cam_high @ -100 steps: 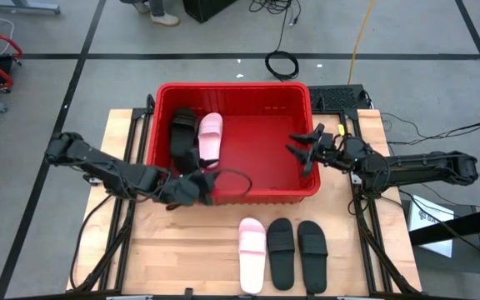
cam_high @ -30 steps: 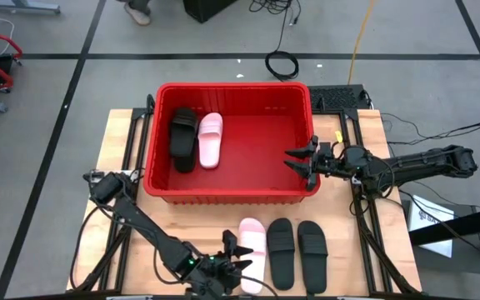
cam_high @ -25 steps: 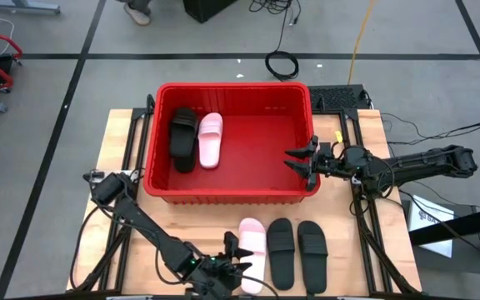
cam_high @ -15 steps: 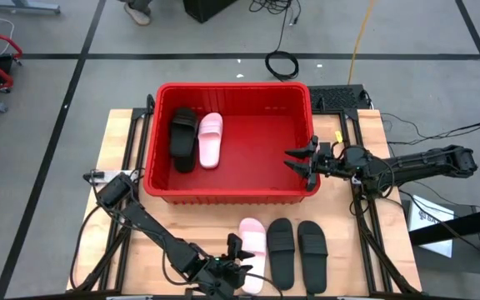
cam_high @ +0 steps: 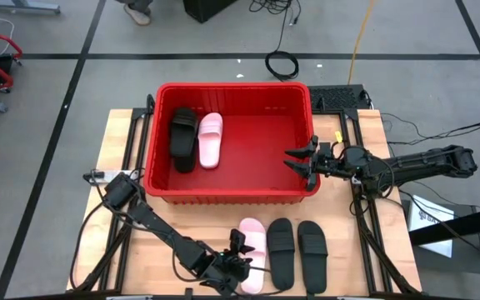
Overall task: Pick and place slides into bin
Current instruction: Put the pink slipper into the pink slipper
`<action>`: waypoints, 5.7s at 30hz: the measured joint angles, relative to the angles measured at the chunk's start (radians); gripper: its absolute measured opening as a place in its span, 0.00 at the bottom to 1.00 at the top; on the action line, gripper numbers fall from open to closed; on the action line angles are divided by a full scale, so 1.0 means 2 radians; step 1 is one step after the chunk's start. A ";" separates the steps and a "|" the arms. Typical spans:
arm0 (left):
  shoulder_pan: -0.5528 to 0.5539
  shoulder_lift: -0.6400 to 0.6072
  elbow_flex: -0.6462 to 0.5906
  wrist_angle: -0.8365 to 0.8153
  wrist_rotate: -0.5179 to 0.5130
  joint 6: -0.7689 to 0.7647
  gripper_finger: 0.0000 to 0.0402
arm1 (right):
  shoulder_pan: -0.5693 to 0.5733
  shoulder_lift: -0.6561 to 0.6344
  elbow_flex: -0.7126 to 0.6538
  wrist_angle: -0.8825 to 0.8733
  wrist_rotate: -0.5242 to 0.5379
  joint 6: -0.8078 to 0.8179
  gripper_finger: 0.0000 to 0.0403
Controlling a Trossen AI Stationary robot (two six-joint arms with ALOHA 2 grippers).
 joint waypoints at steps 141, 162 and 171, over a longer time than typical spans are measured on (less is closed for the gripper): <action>-0.061 -0.201 0.000 -0.223 -0.133 -0.071 0.00 | 0.000 0.000 0.000 -0.031 0.002 -0.007 0.41; 0.020 -0.323 0.000 -0.344 -0.224 -0.042 0.00 | -0.050 0.000 0.000 0.004 0.038 -0.041 0.41; 0.125 -0.388 -0.011 -0.349 -0.167 0.014 0.00 | -0.052 0.000 0.000 -0.004 0.038 -0.045 0.41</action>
